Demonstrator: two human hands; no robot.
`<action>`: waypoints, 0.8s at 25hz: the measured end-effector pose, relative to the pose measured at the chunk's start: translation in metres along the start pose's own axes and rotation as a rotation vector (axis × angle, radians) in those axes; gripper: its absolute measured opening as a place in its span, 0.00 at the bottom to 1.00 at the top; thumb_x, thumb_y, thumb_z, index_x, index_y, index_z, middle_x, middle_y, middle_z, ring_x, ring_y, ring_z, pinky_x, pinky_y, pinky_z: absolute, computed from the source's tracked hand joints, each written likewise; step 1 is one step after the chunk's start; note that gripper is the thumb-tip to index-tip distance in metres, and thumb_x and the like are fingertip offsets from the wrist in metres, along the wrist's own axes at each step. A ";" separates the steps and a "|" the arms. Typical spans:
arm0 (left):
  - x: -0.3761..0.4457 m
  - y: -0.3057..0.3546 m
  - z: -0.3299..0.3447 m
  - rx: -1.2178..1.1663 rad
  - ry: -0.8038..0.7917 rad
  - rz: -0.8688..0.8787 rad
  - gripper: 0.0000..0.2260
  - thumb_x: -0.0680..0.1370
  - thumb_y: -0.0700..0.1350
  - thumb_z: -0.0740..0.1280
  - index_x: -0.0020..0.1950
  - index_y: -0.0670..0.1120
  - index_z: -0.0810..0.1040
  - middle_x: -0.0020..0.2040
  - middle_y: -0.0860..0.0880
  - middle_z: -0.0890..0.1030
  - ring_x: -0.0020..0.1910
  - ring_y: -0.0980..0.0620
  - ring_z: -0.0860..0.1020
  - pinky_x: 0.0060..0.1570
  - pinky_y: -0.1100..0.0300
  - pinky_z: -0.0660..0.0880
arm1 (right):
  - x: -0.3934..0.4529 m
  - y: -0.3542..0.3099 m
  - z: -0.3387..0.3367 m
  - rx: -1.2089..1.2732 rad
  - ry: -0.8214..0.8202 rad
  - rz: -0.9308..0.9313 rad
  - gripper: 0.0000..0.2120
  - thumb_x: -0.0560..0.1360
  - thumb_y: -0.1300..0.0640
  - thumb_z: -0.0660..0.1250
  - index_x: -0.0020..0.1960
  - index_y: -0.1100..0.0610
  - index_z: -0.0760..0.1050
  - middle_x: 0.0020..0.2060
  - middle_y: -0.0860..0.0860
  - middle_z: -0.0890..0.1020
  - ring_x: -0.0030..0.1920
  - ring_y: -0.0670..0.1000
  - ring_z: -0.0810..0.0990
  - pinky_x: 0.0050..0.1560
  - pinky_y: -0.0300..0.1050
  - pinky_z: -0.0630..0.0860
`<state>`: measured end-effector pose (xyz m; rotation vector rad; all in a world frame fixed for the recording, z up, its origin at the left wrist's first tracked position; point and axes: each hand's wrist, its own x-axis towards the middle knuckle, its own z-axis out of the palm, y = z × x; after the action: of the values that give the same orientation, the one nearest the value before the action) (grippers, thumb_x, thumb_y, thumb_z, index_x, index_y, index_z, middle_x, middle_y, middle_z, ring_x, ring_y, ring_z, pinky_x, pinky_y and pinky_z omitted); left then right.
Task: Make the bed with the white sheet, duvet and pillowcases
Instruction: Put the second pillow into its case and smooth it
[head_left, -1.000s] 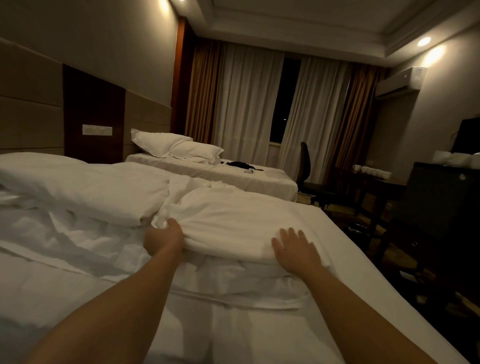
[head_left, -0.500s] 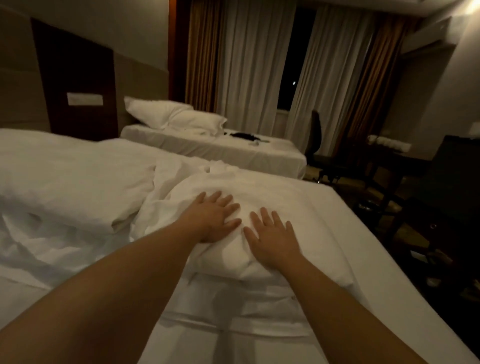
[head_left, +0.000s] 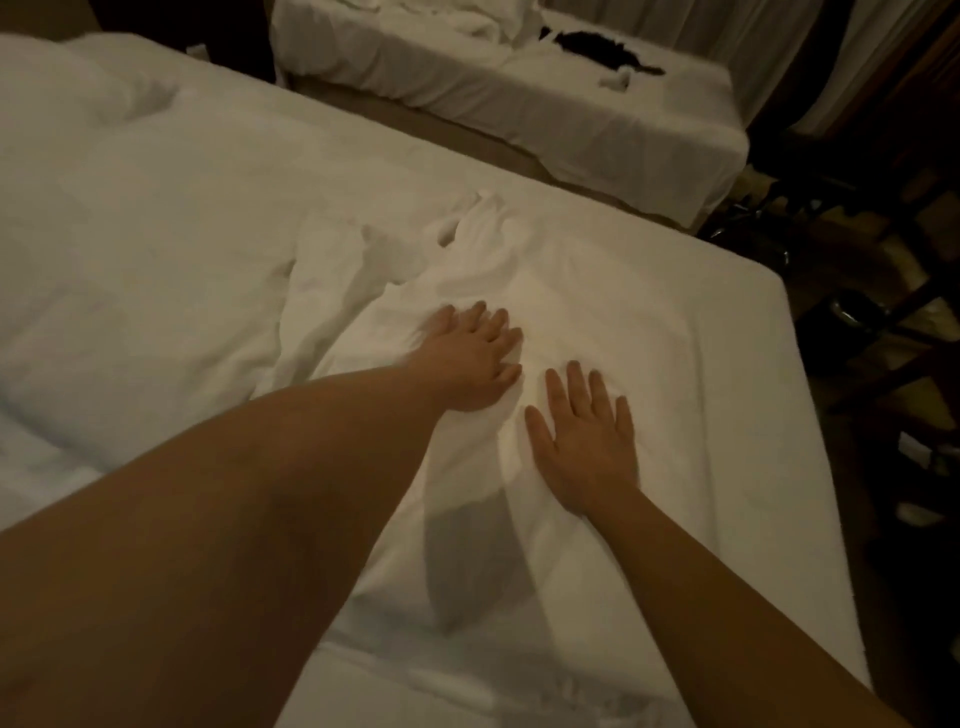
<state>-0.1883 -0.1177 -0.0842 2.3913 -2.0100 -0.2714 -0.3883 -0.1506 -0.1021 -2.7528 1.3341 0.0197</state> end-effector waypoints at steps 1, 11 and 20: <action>0.010 -0.003 -0.005 -0.010 -0.015 -0.008 0.28 0.83 0.62 0.45 0.83 0.54 0.47 0.83 0.50 0.44 0.81 0.46 0.41 0.77 0.40 0.38 | 0.013 0.004 -0.005 0.005 -0.028 0.008 0.30 0.82 0.37 0.40 0.82 0.45 0.42 0.81 0.48 0.42 0.81 0.52 0.39 0.79 0.58 0.38; 0.184 -0.046 -0.004 -0.050 -0.164 0.014 0.29 0.82 0.64 0.41 0.82 0.57 0.40 0.82 0.53 0.37 0.79 0.47 0.33 0.76 0.38 0.36 | 0.185 0.043 -0.007 0.088 -0.206 0.075 0.30 0.81 0.36 0.36 0.81 0.43 0.37 0.81 0.47 0.38 0.80 0.51 0.35 0.78 0.59 0.36; 0.328 -0.040 0.023 0.019 0.036 -0.121 0.32 0.82 0.64 0.42 0.83 0.51 0.48 0.83 0.48 0.47 0.81 0.44 0.40 0.71 0.33 0.32 | 0.307 0.116 0.035 -0.057 -0.233 0.147 0.31 0.80 0.34 0.34 0.80 0.42 0.32 0.79 0.45 0.33 0.78 0.51 0.30 0.77 0.60 0.32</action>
<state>-0.0988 -0.4292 -0.1539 2.5145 -1.8654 -0.2095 -0.2883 -0.4597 -0.1591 -2.5905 1.4854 0.3803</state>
